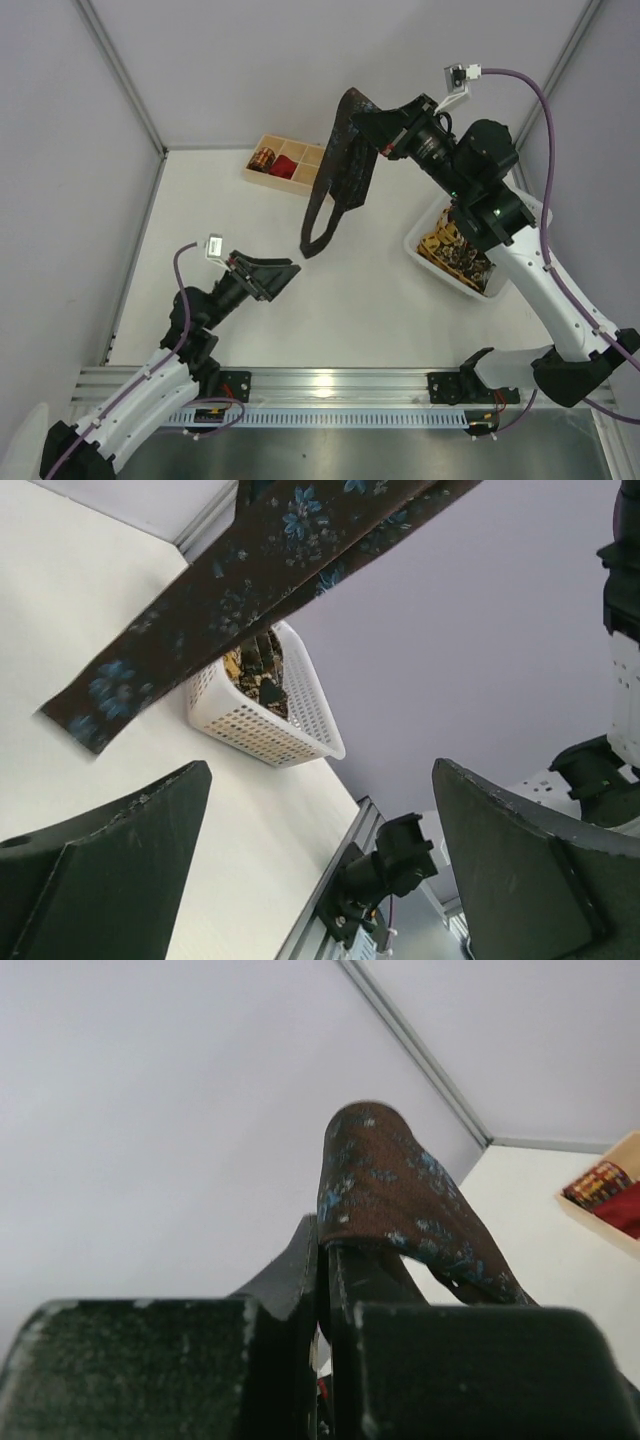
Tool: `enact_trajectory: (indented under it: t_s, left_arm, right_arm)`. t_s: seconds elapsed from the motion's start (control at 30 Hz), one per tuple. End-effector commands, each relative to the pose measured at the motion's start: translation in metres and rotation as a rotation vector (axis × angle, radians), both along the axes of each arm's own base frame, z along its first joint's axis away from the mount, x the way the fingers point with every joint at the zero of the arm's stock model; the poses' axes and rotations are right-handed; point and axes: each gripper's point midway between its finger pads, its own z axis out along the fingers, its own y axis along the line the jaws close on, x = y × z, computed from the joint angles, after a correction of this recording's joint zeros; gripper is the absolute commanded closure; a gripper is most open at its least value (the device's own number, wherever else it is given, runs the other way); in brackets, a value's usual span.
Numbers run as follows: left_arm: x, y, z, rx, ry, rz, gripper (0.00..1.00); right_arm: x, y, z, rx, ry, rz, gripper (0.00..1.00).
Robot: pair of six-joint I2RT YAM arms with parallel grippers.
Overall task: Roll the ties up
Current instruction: Move the tie to the center of the board
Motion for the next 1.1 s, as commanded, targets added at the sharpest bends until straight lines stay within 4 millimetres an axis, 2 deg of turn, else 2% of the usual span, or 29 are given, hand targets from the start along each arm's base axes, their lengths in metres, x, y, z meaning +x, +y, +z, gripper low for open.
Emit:
enact_trajectory:
  t_s: [0.0,0.03,0.07,0.1,0.17,0.2,0.23,0.27,0.3,0.33,0.47,0.57,0.63,0.67,0.73,0.77,0.9,1.07]
  left_arm:
    - [-0.001,-0.002,0.074,-0.065,-0.127,0.026,0.0]
    - [0.015,-0.01,0.049,0.018,0.003,0.058,0.0]
    - [0.018,-0.013,0.054,0.037,0.022,0.063,0.0]
    - [0.018,-0.016,0.071,0.037,0.003,0.057,0.0]
    - [0.024,-0.02,0.075,0.039,0.028,0.087,0.0]
    - [0.024,-0.02,0.083,0.051,-0.017,0.108,0.0]
    - [0.017,-0.027,0.092,0.054,-0.063,0.1,0.0]
    - [0.025,-0.024,0.093,0.076,-0.082,0.169,0.0]
    - [0.026,-0.025,0.102,0.143,-0.176,0.211,0.0]
    - [0.018,-0.033,0.109,0.161,-0.235,0.207,0.0]
    - [0.033,-0.051,0.103,0.377,-0.371,0.296,0.0]
    - [0.035,-0.058,0.11,0.42,-0.469,0.324,0.0]
    - [0.045,-0.06,0.108,0.48,-0.491,0.377,0.0]
    - [0.05,-0.06,0.115,0.492,-0.494,0.399,0.0]
    - [0.063,-0.063,0.107,0.569,-0.481,0.439,0.0]
    - [0.064,-0.064,0.114,0.587,-0.513,0.449,0.0]
    - [0.06,-0.076,0.126,0.546,-0.552,0.406,0.0]
    - [0.075,-0.079,0.122,0.599,-0.521,0.451,0.0]
  right_arm:
    - [-0.003,-0.021,0.025,0.083,-0.026,-0.139,1.0]
    - [0.002,-0.024,0.018,0.09,-0.001,-0.194,1.0]
    - [0.01,-0.037,0.024,0.135,-0.012,-0.297,1.0]
    - [0.009,-0.025,0.008,0.12,0.011,-0.31,1.0]
    - [0.02,-0.032,-0.007,0.117,0.074,-0.441,1.0]
    - [0.026,-0.027,-0.01,0.116,0.099,-0.472,1.0]
    - [0.022,-0.016,-0.022,0.083,0.15,-0.479,1.0]
    - [0.027,-0.022,-0.038,0.04,0.202,-0.565,1.0]
    - [0.03,-0.017,-0.048,0.014,0.23,-0.601,1.0]
    - [0.024,-0.017,-0.046,0.022,0.247,-0.653,1.0]
    - [0.019,-0.011,-0.062,-0.017,0.288,-0.683,1.0]
    - [0.018,-0.009,-0.067,-0.035,0.298,-0.679,1.0]
    - [0.018,-0.007,-0.068,-0.044,0.302,-0.664,1.0]
    - [0.017,-0.006,-0.068,-0.042,0.304,-0.658,1.0]
    - [0.014,-0.004,-0.066,-0.036,0.309,-0.631,1.0]
    - [0.012,-0.002,-0.065,-0.033,0.31,-0.618,1.0]
    - [0.011,-0.001,-0.064,-0.029,0.312,-0.606,1.0]
    - [0.006,0.0,-0.061,-0.018,0.309,-0.571,1.0]
